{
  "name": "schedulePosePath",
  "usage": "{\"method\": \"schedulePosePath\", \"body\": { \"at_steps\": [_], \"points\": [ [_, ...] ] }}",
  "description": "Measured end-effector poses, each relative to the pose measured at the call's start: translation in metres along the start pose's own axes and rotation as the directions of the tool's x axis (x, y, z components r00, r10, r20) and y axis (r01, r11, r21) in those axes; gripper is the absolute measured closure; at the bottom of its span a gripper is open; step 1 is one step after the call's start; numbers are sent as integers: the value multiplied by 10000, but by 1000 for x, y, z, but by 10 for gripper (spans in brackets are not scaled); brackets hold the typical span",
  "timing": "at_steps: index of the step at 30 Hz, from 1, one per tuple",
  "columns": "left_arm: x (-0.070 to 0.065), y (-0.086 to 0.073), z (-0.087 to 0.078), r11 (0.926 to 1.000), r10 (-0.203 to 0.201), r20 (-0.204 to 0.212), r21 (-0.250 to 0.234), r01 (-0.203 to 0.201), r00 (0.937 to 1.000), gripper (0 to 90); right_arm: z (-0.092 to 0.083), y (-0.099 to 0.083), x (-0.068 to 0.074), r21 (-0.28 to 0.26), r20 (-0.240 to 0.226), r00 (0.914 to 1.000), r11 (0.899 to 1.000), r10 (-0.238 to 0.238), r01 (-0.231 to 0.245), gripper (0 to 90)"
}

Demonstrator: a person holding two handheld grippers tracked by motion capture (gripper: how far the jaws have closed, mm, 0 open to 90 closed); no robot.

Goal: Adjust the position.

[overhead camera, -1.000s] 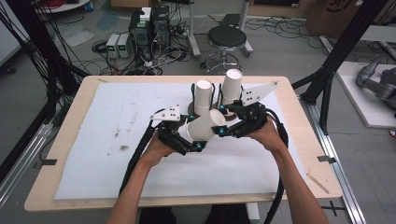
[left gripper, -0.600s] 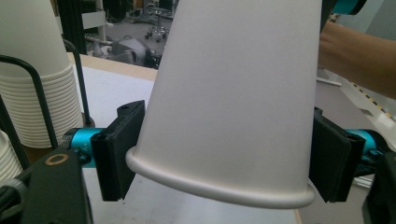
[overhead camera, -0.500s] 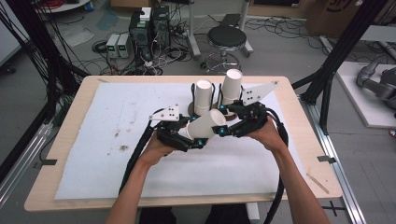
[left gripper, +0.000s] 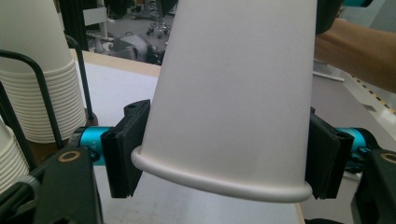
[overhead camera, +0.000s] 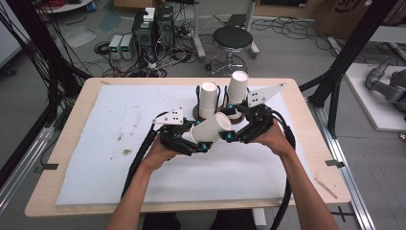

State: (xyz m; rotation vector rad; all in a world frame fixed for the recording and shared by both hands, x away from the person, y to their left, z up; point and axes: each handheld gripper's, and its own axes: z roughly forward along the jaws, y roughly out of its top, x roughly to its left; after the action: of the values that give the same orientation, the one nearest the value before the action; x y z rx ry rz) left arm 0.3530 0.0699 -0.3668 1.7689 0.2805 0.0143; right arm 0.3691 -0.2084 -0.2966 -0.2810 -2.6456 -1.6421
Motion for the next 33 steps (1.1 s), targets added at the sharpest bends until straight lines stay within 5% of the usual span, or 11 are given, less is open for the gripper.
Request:
{"method": "schedulePosePath", "body": {
  "at_steps": [10, 19, 26, 33],
  "points": [
    [0, -1, -5, 10000, 56, -45, 78, -56, 10000, 277, -2, -1, 0, -1, -107, 9999, 9999, -127, 127, 132],
    [0, 0, -20, 9976, 121, -258, 689, -103, 9996, 275, -5, -3, -2, 118, -134, 9998, 9998, -141, 143, 132],
    [-1, 12, -38, 9855, 531, -456, 1633, -450, 9975, 272, -4, -4, -3, 349, -103, 9999, 9993, -112, 116, 132],
    [0, 21, -48, 9602, 937, -499, 2685, -770, 9944, 271, -3, -4, -4, 635, -53, 9998, 9978, -196, 199, 132]
  ]
}}
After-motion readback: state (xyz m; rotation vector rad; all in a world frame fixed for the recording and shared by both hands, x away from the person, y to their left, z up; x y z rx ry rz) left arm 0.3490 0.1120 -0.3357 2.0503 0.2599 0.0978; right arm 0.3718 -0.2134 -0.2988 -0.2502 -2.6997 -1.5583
